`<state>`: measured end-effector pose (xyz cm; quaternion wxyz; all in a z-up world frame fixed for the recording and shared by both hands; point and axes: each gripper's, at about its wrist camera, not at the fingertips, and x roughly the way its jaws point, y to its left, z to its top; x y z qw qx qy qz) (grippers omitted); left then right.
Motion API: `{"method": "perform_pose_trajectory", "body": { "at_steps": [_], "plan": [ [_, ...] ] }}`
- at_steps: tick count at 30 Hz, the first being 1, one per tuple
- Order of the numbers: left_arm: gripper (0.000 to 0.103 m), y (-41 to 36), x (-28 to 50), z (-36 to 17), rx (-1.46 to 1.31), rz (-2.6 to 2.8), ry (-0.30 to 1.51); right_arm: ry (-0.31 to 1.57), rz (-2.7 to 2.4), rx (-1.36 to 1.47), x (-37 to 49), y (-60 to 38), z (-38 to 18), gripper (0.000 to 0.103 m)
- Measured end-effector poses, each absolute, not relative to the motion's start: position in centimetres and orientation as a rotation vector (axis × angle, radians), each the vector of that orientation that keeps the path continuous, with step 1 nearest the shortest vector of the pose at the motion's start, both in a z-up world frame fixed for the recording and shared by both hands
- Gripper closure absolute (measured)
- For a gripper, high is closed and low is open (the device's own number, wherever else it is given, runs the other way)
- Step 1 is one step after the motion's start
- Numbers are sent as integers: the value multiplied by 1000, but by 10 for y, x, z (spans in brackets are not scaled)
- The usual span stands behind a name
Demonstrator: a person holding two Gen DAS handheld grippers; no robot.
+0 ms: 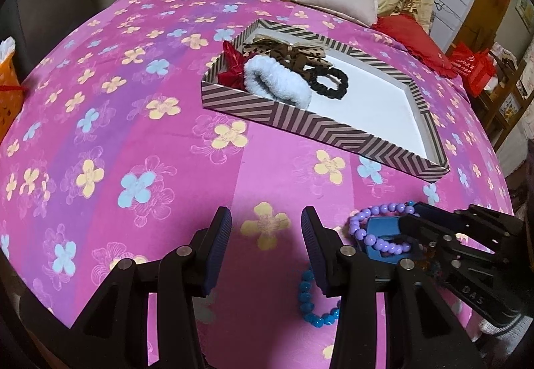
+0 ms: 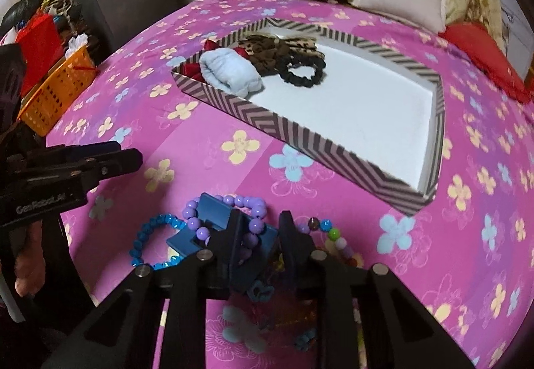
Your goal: Organize jewelry
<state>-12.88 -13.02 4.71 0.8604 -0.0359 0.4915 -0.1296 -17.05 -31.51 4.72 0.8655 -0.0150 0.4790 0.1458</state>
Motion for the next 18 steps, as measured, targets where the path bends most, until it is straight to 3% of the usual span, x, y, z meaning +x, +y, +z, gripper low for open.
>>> {"method": "perform_pose_trajectory", "body": {
  "at_steps": [18],
  "plan": [
    [65,-134,-130,44,-77,-280,1040,961,332,-203,-168,-297,72,94]
  ]
}}
